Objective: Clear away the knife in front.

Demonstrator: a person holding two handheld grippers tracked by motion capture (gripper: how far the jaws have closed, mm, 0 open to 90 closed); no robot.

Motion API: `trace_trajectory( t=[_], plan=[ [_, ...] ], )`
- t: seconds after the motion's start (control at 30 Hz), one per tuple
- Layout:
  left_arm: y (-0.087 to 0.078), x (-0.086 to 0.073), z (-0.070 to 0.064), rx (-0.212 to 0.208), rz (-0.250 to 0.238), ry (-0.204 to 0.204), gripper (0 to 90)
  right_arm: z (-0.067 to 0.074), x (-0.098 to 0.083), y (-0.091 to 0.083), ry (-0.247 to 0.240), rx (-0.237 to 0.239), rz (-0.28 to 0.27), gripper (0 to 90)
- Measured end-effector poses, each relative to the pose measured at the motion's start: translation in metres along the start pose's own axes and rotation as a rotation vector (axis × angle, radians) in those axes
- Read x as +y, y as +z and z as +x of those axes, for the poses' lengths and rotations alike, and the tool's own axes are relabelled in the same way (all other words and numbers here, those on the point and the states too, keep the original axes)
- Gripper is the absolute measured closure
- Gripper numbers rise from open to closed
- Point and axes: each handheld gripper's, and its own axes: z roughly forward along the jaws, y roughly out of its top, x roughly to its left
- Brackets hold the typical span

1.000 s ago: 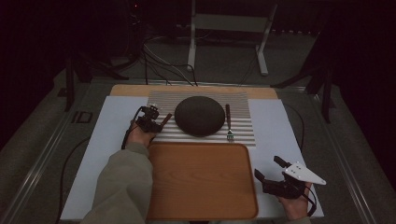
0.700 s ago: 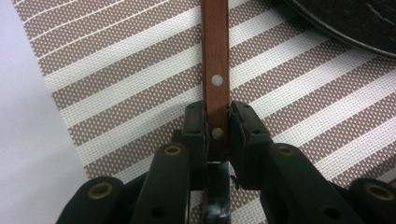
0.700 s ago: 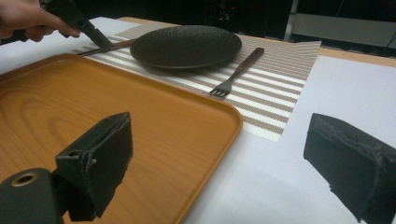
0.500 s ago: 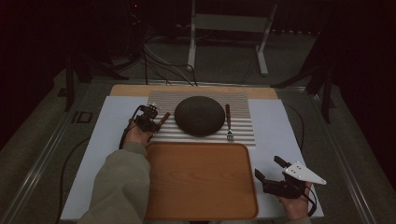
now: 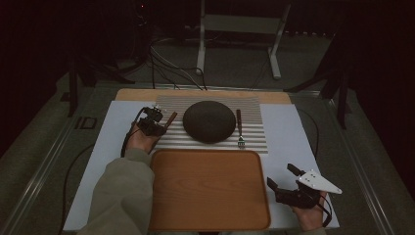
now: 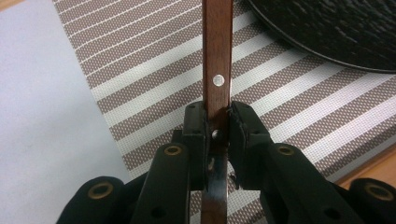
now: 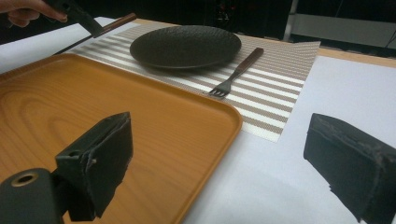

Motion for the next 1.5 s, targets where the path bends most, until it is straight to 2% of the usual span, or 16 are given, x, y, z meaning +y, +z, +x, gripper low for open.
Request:
trace_trajectory(
  t=[0.77, 1.5],
  plan=[
    [-0.025, 0.005, -0.003, 0.013, -0.038, 0.031, 77.9, 0.001, 0.0, 0.001, -0.003, 0.0, 0.005, 8.0],
    [-0.046, 0.005, -0.012, -0.006, -0.064, 0.04, 78.0, 0.001, 0.0, 0.001, -0.003, 0.0, 0.007, 8.0]
  ],
)
